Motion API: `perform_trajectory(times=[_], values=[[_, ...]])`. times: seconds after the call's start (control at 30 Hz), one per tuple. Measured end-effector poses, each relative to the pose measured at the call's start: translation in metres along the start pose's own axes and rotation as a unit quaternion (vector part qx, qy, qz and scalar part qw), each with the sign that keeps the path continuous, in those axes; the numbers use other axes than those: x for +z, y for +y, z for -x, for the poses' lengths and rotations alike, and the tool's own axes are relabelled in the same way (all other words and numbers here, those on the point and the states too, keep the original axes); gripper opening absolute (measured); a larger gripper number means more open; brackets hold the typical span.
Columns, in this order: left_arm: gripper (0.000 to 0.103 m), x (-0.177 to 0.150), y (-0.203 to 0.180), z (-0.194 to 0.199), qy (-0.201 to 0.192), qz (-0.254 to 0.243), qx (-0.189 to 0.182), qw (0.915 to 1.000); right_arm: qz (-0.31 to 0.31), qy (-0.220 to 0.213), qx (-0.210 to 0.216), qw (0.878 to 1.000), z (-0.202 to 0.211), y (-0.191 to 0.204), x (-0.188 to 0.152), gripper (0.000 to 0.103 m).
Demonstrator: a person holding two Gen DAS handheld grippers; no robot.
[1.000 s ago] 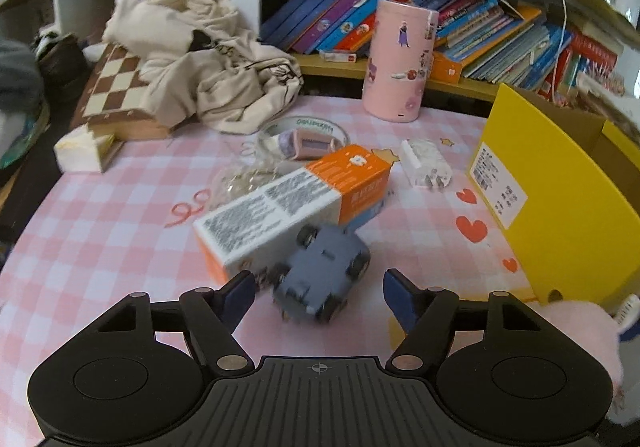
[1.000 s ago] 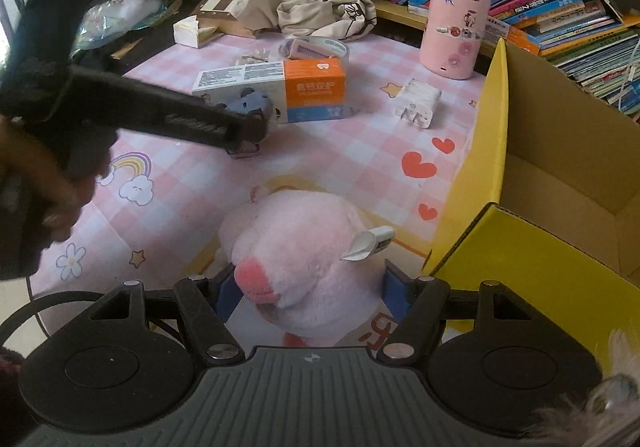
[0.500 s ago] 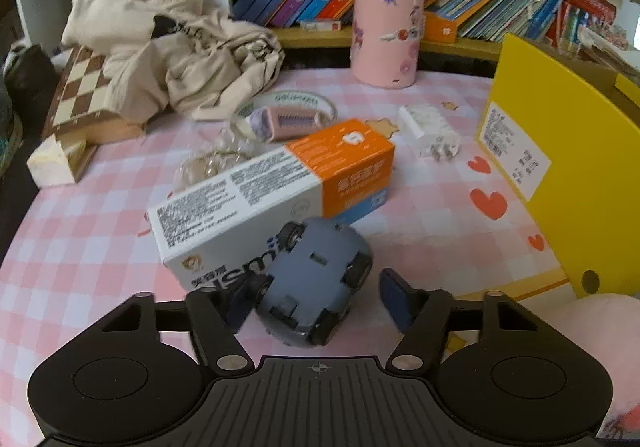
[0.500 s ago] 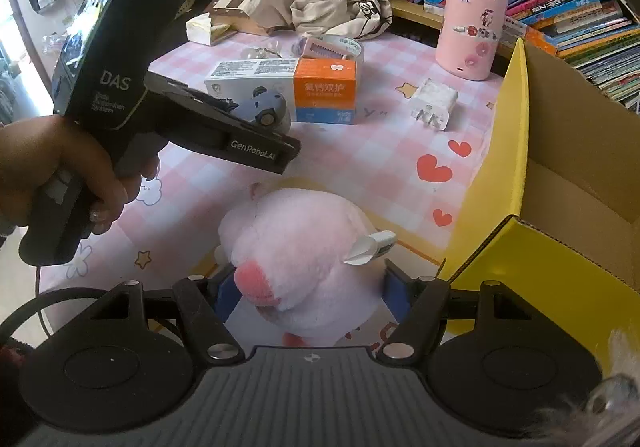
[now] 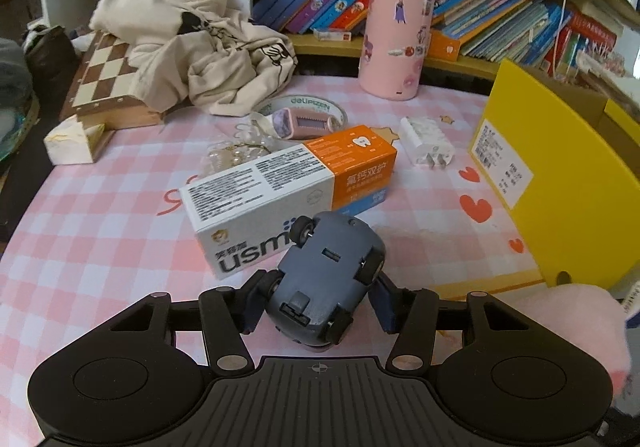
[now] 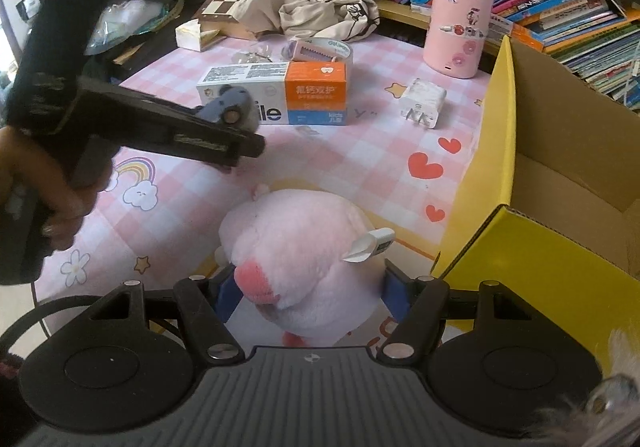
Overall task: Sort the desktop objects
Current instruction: 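Close the left tool on the grey toy car while the right tool holds the pig, then carry the pig in the right tool and car in the left tool to the yellow box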
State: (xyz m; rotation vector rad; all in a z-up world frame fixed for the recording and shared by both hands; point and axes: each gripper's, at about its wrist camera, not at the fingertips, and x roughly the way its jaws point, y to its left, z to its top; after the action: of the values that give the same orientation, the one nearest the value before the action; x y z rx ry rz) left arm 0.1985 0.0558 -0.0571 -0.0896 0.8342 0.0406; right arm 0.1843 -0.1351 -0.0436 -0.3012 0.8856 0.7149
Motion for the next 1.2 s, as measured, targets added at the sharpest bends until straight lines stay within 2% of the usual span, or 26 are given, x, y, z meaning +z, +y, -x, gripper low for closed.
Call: perform_trajectory(times=[0.3, 1.2], values=[[0.052, -0.016, 0.01, 0.036, -0.006, 0.037, -0.018, 0.9991, -0.01, -0.018, -0.011, 1.0, 0.016, 0.01, -0.005, 0.067], [0.052, -0.059, 0.025, 0.126, -0.056, 0.052, -0.054, 0.9956, -0.023, -0.047, -0.043, 0.998, 0.064, 0.067, -0.033, 0.067]])
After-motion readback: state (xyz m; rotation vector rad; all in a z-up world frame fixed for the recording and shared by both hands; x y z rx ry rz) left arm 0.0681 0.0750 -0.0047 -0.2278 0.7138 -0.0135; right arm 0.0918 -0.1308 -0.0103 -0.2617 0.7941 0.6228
